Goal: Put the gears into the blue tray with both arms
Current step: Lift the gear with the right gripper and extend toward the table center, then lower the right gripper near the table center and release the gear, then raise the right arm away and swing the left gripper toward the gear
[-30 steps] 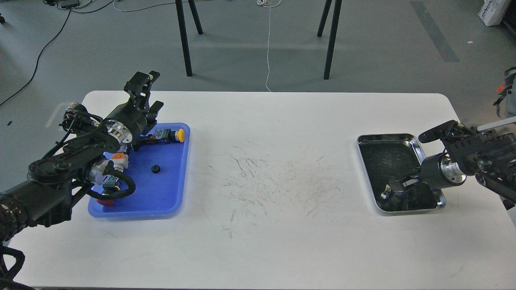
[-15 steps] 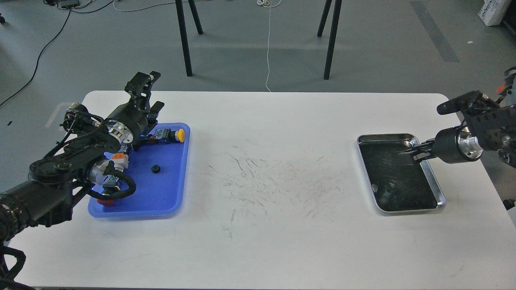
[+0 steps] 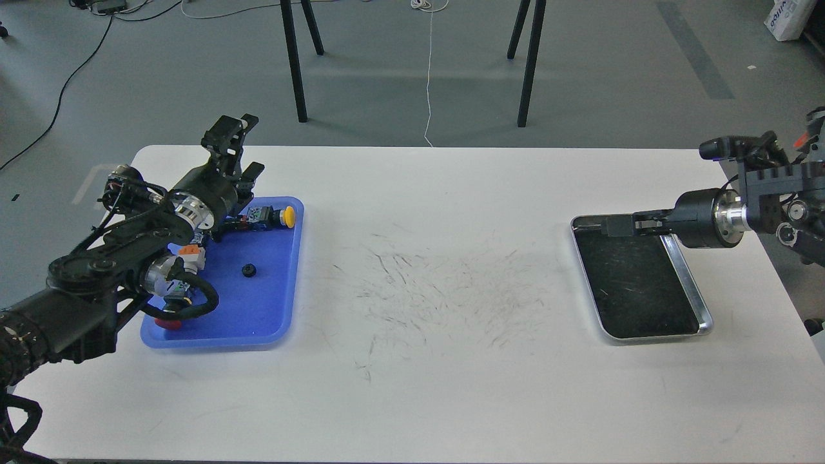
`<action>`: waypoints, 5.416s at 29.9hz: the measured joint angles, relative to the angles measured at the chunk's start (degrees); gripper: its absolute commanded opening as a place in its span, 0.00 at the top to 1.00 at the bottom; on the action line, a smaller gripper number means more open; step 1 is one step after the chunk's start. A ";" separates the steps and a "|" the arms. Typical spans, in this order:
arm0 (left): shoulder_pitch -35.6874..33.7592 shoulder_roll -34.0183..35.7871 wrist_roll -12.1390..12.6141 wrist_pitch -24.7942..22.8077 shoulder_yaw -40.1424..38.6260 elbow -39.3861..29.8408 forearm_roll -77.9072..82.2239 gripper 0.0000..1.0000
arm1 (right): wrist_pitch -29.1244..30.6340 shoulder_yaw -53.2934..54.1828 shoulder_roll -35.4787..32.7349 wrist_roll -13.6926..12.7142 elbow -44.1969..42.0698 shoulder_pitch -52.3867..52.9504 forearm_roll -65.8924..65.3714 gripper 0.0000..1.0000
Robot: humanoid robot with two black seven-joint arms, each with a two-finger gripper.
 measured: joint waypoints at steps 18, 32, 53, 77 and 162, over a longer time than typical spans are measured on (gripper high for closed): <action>0.02 0.14 0.00 -1.16 -0.04 0.00 -0.09 0.00 | -0.05 0.47 9.60 -0.01 0.18 -3.49 15.61 0.91; 0.11 -0.33 0.00 -1.18 -0.02 0.00 -0.09 0.00 | -0.94 3.80 14.39 -0.01 8.10 -3.96 19.74 0.92; 0.23 -0.42 0.00 -1.00 0.00 -0.01 -0.09 0.00 | -7.52 7.51 34.82 -0.01 -10.74 -10.63 19.79 0.93; 0.37 -0.45 0.00 -1.01 -0.09 -0.25 -0.08 0.00 | -8.23 0.70 40.32 0.00 -23.21 -9.86 19.73 0.93; 0.27 -0.02 0.00 -1.18 0.20 -0.30 0.47 0.00 | -9.25 5.98 40.32 0.00 -15.78 -8.56 24.94 0.03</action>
